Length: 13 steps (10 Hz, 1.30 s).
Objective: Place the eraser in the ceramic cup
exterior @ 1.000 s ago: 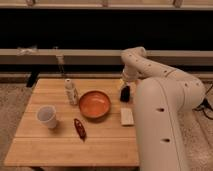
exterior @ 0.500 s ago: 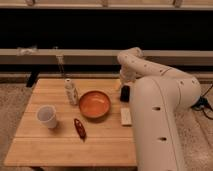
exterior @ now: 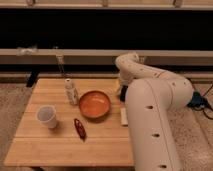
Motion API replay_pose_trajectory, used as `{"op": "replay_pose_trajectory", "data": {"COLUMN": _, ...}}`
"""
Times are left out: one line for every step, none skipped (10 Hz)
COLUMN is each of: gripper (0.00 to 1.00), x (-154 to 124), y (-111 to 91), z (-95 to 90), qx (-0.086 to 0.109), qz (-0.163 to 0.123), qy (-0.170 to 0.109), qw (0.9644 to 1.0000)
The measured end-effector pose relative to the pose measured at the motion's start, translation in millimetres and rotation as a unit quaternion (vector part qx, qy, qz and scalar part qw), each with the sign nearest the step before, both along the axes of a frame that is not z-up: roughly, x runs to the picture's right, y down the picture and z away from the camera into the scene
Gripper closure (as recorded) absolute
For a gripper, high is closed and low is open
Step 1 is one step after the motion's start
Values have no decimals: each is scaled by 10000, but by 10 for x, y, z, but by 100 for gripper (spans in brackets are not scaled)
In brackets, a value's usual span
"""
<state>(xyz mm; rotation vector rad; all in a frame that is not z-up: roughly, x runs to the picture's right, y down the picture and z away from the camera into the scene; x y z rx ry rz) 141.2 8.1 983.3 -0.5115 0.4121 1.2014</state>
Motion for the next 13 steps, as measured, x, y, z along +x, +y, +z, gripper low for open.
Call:
{"op": "replay_pose_trajectory", "data": {"gripper": 20, "x": 70, "y": 52, "z": 105, "qx": -90, "qz": 85, "qy": 61, "qw": 9999}}
{"op": "replay_pose_trajectory", "data": {"gripper": 20, "x": 93, "y": 67, "z": 157, "qx": -126, "qz": 124, "qy": 86, "qw": 9998}}
{"op": "replay_pose_trajectory", "data": {"gripper": 20, "x": 114, "y": 62, "z": 197, "qx": -157, "qz": 156, "qy": 111, "qw": 9997}}
{"op": "replay_pose_trajectory", "data": {"gripper": 20, "x": 123, "y": 44, "z": 232, "qx": -174, "qz": 191, "qy": 125, "qw": 9996}}
{"op": "replay_pose_trajectory", "data": {"gripper": 21, "x": 148, "y": 43, "z": 254, "qx": -195, "qz": 219, "qy": 141, "qw": 9995}}
{"op": "replay_pose_trajectory", "data": {"gripper": 26, "x": 165, "y": 31, "z": 256, "qx": -195, "qz": 231, "qy": 141, "qw": 9994}}
{"op": "replay_pose_trajectory", "data": {"gripper": 36, "x": 167, "y": 37, "z": 253, "qx": -201, "qz": 224, "qy": 137, "qw": 9995}}
{"op": "replay_pose_trajectory", "data": {"gripper": 48, "x": 148, "y": 29, "z": 241, "qx": -201, "qz": 218, "qy": 124, "qw": 9995}}
{"op": "replay_pose_trajectory", "data": {"gripper": 56, "x": 137, "y": 27, "z": 236, "qx": -203, "qz": 222, "qy": 115, "qw": 9995}}
{"op": "replay_pose_trajectory", "data": {"gripper": 64, "x": 140, "y": 23, "z": 229, "qx": -201, "qz": 216, "qy": 117, "qw": 9995}}
{"op": "replay_pose_trajectory", "data": {"gripper": 78, "x": 134, "y": 11, "z": 209, "qx": -199, "qz": 205, "qy": 106, "qw": 9995}}
{"op": "replay_pose_trajectory", "data": {"gripper": 86, "x": 123, "y": 7, "z": 196, "qx": -206, "qz": 196, "qy": 92, "qw": 9996}}
{"op": "replay_pose_trajectory", "data": {"gripper": 95, "x": 114, "y": -6, "z": 173, "qx": -204, "qz": 185, "qy": 69, "qw": 9996}}
